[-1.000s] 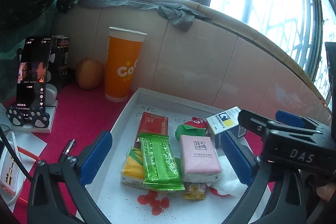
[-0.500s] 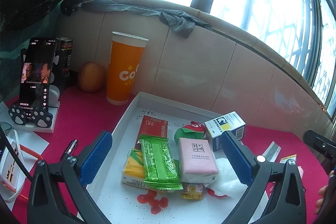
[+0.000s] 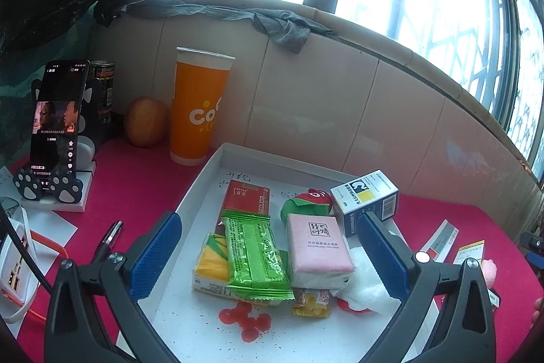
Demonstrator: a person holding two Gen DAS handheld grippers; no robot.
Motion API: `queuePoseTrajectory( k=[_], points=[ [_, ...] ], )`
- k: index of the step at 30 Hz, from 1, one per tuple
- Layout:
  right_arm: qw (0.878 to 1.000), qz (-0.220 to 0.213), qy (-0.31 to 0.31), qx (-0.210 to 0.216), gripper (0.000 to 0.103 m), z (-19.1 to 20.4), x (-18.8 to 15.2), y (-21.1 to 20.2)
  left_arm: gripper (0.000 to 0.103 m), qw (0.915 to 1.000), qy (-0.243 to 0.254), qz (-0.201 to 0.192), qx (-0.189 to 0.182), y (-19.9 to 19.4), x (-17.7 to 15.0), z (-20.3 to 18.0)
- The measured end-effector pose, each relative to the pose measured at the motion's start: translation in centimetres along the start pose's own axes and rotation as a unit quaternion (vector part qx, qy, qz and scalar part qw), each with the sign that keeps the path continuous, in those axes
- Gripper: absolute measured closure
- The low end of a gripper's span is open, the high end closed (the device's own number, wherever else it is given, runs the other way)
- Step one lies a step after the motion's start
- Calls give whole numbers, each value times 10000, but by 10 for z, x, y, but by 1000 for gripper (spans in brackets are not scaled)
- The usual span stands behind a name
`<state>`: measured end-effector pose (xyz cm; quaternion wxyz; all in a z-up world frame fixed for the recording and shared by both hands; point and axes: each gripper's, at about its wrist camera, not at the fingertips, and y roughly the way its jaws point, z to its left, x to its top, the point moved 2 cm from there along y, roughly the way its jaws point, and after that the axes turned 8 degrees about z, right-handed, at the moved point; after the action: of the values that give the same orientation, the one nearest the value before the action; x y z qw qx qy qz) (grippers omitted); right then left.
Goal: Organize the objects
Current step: 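Move both open tools from the tray back to the pile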
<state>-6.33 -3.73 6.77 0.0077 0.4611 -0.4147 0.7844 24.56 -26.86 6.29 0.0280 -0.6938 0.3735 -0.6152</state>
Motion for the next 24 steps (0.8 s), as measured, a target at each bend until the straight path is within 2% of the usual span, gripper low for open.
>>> queuePoseTrajectory(
  k=[5, 8, 11, 17, 21, 24],
  points=[
    [9996, 140, 154, -208, 0, -30, -11, 1, 0, 9999, 82, -55, -90, -4, -2, -7],
    [9990, 191, 241, -311, 0, -46, -17, -1, 0, 9993, 93, -268, -254, -14, -1, -14],
    [9982, 282, 353, -383, 0, -59, -23, 0, 0, 9979, 114, -315, -550, -22, -3, -27],
    [9970, 386, 551, -375, 0, -75, -30, -3, 0, 9876, 219, -160, -1547, -35, -18, -62],
    [9977, 387, 498, -257, 0, -76, -31, -4, 0, 9801, 739, 124, -1836, -40, -35, -96],
    [9983, 492, 316, -9, 0, -75, -33, -2, 0, 9706, 1242, 516, -1996, -37, -52, -123]
  ],
)
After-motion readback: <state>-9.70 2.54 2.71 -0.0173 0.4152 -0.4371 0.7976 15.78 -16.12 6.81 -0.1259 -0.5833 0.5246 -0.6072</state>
